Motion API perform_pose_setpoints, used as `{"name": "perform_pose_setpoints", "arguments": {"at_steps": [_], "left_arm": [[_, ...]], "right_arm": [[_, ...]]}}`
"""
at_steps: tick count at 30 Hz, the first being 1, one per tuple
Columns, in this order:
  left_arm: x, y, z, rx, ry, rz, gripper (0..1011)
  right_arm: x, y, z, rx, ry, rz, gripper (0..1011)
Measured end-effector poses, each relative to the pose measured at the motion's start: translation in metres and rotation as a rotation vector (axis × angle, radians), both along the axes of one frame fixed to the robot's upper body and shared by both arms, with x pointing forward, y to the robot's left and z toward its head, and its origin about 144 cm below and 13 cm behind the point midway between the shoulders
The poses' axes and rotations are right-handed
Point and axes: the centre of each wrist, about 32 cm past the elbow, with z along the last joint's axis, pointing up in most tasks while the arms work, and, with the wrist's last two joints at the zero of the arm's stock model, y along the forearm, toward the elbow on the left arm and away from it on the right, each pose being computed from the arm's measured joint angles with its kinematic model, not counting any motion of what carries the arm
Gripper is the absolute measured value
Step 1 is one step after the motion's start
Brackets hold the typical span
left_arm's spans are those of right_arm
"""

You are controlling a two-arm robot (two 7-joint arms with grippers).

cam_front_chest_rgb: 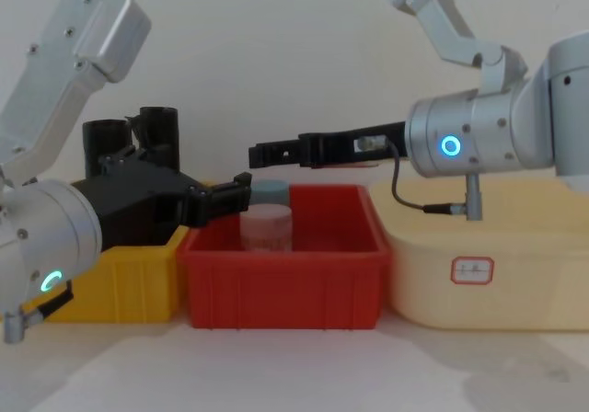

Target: Pick up the garbage bag with the one hand and transfer it to the other hand.

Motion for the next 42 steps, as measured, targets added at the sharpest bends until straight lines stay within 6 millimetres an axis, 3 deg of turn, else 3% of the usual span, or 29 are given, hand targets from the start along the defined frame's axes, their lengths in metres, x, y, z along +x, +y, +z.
{"name": "perform_pose_setpoints", "arguments": {"at_steps": [27,42], "left_arm": [[0.000,0.000,0.000,0.000,0.000,0.000,1001],[0.000,0.000,0.000,0.000,0.000,0.000,1001]], "right_arm": [[0.014,0.009,-0.042,-0.032,-0.017,0.036,1000],[0.017,0.009,-0.051,-0.053,-0.029,0.017,1000]]}}
